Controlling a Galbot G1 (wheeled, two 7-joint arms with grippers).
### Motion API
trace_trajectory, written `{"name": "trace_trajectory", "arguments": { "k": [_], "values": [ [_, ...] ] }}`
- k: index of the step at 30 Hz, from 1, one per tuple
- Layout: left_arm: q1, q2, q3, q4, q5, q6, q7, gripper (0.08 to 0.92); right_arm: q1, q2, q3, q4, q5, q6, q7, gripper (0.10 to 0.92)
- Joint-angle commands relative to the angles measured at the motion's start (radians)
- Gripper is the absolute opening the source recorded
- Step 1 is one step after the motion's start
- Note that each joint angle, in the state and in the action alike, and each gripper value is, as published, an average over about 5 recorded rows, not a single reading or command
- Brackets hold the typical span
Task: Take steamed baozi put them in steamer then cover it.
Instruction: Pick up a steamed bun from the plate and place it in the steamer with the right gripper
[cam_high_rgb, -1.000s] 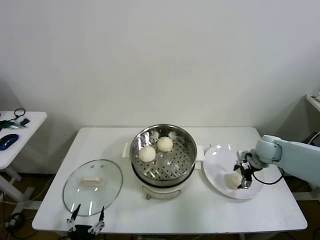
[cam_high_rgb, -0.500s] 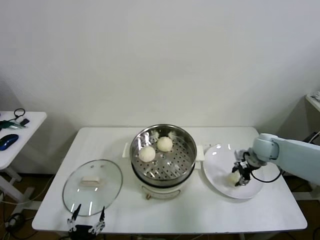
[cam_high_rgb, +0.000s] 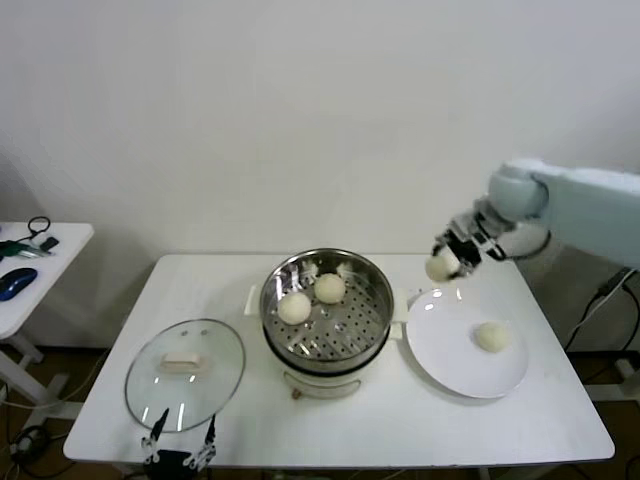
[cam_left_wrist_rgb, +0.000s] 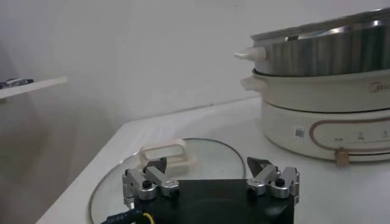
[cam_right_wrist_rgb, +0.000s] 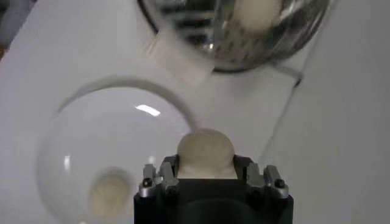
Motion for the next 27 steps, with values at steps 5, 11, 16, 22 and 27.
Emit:
{"name": "trace_trajectory", "arguments": {
  "k": [5,11,16,22,27],
  "values": [
    [0.003,0.001,-0.011,-0.007,-0.001,-0.003,-0.004,0.823,0.052,0.166,0.038,0.379,-0.187,0.15,0.08,0.595],
    [0.006,-0.007,-0.01,-0.012,0.001,-0.001,-0.004,0.823,-0.108,0.207,0.046,0.321,-0.329,0.176,0.133,0.594],
    [0.009,-0.006,-0.016,-0.009,0.001,-0.003,-0.005,0.823,-0.189,0.25,0.063,0.267,-0.382,0.209,0.147,0.595],
    [0.016,-0.004,-0.02,-0.01,0.0,-0.005,-0.006,0.823,-0.236,0.271,0.045,0.234,-0.4,0.224,0.141,0.602],
    [0.018,-0.005,-0.02,-0.01,0.001,-0.005,-0.006,0.823,-0.264,0.275,0.037,0.211,-0.404,0.225,0.145,0.602]
  ]
}}
